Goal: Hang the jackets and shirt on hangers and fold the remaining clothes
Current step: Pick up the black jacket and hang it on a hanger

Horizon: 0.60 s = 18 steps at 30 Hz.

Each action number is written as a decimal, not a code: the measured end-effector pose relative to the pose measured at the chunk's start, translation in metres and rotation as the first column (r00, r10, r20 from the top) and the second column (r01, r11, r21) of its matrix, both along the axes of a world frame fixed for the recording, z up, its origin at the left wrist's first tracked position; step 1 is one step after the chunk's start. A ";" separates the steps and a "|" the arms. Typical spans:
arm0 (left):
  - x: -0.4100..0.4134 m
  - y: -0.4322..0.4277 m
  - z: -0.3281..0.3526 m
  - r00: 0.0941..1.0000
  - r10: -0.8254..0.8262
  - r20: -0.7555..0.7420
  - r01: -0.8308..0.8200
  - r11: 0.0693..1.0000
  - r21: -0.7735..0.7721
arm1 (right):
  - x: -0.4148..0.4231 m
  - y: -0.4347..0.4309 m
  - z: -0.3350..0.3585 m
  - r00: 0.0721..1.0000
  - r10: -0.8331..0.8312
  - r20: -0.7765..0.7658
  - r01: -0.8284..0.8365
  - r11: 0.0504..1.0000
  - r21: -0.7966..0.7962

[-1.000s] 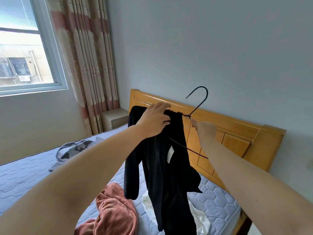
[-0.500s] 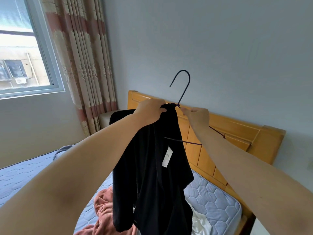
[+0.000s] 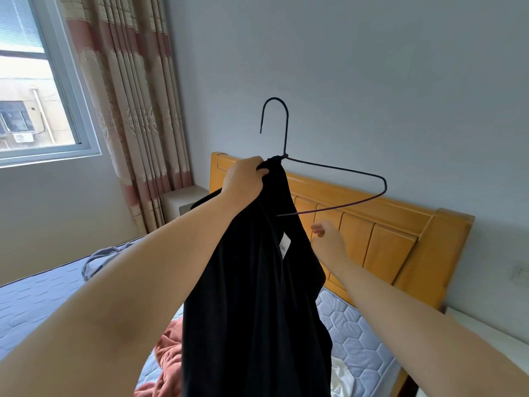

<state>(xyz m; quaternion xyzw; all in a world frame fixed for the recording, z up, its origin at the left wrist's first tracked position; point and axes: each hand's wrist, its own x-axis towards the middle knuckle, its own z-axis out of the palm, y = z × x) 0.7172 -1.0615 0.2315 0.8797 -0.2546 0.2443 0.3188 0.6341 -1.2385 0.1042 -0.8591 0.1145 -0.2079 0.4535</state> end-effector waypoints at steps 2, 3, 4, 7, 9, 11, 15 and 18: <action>0.002 -0.001 -0.001 1.000 -0.012 -0.006 0.012 1.000 -0.022 | 0.009 0.000 0.002 0.985 0.141 -0.104 -0.122 0.978 0.171; 0.003 -0.001 -0.002 1.000 -0.015 -0.010 0.015 0.999 -0.034 | 0.013 0.000 0.003 0.973 0.190 -0.128 -0.164 0.968 0.187; 0.004 -0.001 -0.002 1.000 -0.017 -0.017 0.016 0.999 -0.051 | 0.015 0.001 0.005 0.967 0.204 -0.151 -0.179 0.970 0.162; 0.007 0.002 -0.003 0.998 -0.028 -0.047 0.023 0.993 -0.119 | 0.018 0.000 0.006 0.958 0.182 -0.221 -0.180 0.983 0.029; 0.007 0.004 -0.005 0.997 -0.035 -0.064 0.025 0.986 -0.163 | 0.016 -0.005 0.003 0.936 0.165 -0.310 -0.179 0.984 -0.016; 0.006 0.005 -0.008 0.996 -0.041 -0.084 0.023 0.979 -0.202 | 0.012 -0.011 -0.001 0.910 0.132 -0.392 -0.156 0.987 -0.029; 0.007 0.007 -0.009 0.995 -0.040 -0.095 0.018 0.976 -0.218 | 0.007 -0.014 0.001 0.931 0.096 -0.351 -0.059 0.992 0.116; 0.012 0.009 -0.010 0.995 -0.026 -0.098 0.006 0.979 -0.203 | 0.007 -0.015 0.010 0.950 0.053 -0.308 -0.013 0.991 0.131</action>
